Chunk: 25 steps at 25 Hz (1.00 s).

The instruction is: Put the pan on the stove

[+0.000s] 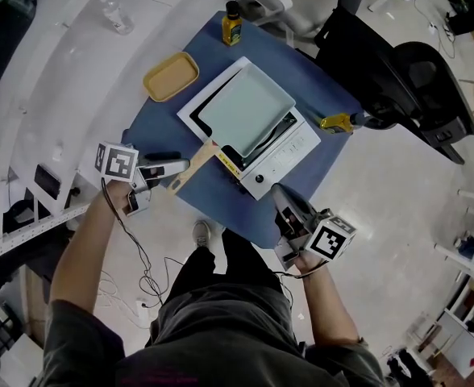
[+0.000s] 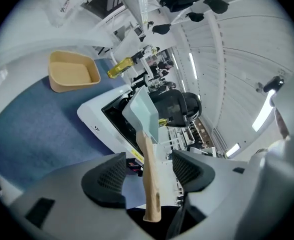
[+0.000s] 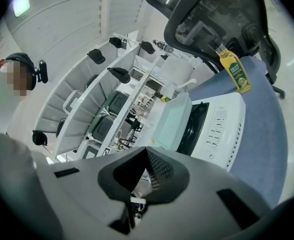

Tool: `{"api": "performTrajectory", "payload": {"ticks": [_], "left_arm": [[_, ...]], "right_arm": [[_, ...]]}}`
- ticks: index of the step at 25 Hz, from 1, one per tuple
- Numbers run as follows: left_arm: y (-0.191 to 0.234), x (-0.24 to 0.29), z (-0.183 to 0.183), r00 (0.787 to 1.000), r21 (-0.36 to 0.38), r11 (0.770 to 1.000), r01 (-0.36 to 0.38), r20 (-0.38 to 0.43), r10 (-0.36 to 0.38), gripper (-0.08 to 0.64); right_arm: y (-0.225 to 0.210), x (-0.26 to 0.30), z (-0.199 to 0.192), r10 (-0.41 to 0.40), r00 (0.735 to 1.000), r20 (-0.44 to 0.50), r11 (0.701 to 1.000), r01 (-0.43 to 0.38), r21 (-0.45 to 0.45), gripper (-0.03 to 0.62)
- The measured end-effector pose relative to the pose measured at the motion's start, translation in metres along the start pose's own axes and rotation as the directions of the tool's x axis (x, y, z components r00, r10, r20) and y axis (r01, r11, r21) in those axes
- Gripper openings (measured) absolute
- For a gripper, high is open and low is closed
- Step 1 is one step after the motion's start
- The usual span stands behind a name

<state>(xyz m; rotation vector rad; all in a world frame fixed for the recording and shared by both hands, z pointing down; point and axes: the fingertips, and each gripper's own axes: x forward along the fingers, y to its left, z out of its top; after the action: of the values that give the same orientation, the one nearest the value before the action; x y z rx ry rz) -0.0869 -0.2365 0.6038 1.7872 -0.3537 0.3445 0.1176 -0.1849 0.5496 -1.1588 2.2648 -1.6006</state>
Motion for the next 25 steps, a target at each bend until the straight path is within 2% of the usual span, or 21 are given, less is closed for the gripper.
{"api": "performTrajectory", "payload": {"ticks": [3,6,9,15,20,25], "left_arm": [[-0.004,-0.015,0.002,0.999,0.043,0.999,-0.032,0.043,0.030,0.278],[-0.010,-0.032,0.003,0.992,0.112,0.990,-0.080,0.101,0.069,0.228],[-0.033,-0.047,0.003,0.985,0.169,0.981,-0.100,0.157,0.073,0.183],[-0.072,-0.078,-0.003,0.952,0.252,0.956,-0.152,0.298,0.073,0.094],[-0.102,-0.097,-0.017,0.935,0.309,0.935,-0.175,0.350,0.059,0.068],[-0.126,-0.110,-0.025,0.910,0.365,0.903,-0.226,0.409,0.062,0.037]], "right_arm": [[0.012,-0.002,0.000,0.007,1.000,0.011,1.000,-0.007,-0.014,0.002],[0.025,-0.004,0.000,0.013,1.000,0.025,0.999,-0.013,-0.032,0.003],[0.040,-0.008,-0.002,0.018,0.999,0.035,0.998,-0.016,-0.055,0.002],[0.069,-0.019,-0.009,0.028,0.998,0.064,0.995,-0.022,-0.094,0.002],[0.092,-0.027,-0.017,0.036,0.996,0.084,0.992,-0.025,-0.123,0.002],[0.113,-0.032,-0.023,0.048,0.994,0.103,0.987,-0.031,-0.157,0.003]]}}
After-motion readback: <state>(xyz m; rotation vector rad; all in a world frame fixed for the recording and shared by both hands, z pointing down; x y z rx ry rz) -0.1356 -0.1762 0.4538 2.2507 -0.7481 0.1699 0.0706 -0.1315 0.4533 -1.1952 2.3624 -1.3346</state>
